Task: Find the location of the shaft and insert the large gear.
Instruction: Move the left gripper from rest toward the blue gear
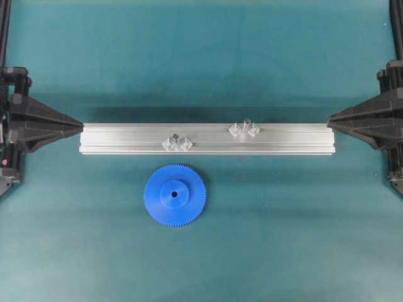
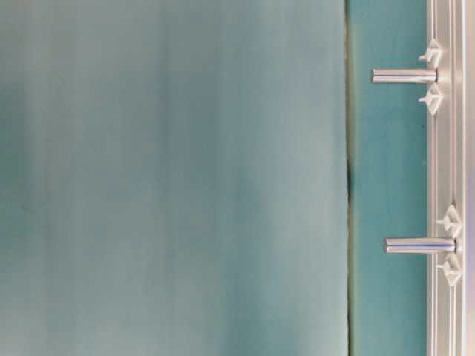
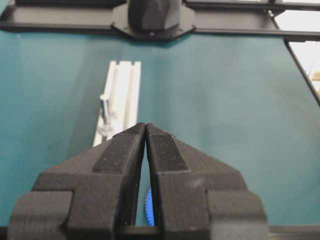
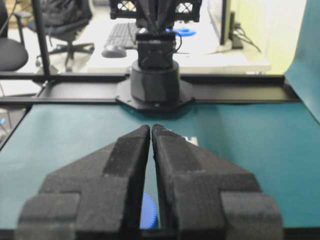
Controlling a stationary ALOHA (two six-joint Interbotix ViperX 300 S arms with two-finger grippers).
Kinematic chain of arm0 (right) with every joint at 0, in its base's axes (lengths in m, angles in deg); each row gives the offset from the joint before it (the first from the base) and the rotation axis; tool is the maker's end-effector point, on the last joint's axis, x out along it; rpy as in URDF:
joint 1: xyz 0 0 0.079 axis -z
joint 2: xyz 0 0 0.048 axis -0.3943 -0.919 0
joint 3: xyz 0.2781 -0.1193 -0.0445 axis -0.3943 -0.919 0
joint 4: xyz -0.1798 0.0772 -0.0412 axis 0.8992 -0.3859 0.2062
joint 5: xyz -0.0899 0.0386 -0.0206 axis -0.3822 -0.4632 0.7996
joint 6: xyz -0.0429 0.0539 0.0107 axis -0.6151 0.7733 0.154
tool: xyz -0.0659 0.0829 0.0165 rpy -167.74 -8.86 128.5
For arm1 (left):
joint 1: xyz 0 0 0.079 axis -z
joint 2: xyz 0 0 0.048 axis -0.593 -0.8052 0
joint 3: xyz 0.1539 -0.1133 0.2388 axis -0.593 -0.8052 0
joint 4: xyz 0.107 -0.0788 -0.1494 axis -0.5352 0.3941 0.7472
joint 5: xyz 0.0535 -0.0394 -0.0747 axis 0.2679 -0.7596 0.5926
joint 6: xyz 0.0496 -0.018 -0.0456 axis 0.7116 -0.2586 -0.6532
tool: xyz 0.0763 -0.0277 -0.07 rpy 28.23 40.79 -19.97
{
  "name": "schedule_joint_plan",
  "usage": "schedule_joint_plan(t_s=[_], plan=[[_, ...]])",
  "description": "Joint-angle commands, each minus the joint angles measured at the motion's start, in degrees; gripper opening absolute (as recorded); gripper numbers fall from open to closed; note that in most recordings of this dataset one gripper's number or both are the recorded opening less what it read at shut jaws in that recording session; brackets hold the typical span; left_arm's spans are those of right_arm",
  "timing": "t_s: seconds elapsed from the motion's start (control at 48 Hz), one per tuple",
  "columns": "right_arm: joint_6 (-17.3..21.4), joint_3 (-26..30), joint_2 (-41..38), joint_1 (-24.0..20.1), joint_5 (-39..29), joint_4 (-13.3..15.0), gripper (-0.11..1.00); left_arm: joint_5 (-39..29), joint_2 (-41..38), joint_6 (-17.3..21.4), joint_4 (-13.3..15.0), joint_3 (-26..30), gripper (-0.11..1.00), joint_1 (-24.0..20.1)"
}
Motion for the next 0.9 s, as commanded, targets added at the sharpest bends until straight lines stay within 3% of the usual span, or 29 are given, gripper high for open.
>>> schedule_joint_plan(t_s=[0.0,0.083,0.187,0.354,0.604,0.874], plan=[[0.1,-0.4,-0.4,0.5,0.3,-0.2,0.16,1.4,-0.4,-1.5,-0.6,-0.1,0.11,0.3],[1.0,-1.4,0.9,1.2,-1.6,-2.1,0.24,1.2,-0.4,-4.0,-0.6,-0.1,0.11,0.3],[3.1,-1.4,3.0,1.5,-4.7,-2.5,0.14,1.1,-0.6,-5.8,-0.6,0.7,0.01,0.4],[4.0,-0.4,5.4,2.0,-10.0,-2.4,0.09,-5.0,-4.7,-5.1,-0.7,5.2,0.01,1.3],[4.0,3.6,4.3,2.9,-27.0,-1.8,0.09,-12.4,-14.1,-4.8,-0.8,11.5,0.01,1.7],[4.0,5.9,3.9,3.6,-32.6,-1.1,0.1,-13.1,-21.9,-6.2,-0.7,15.3,0.01,4.5]])
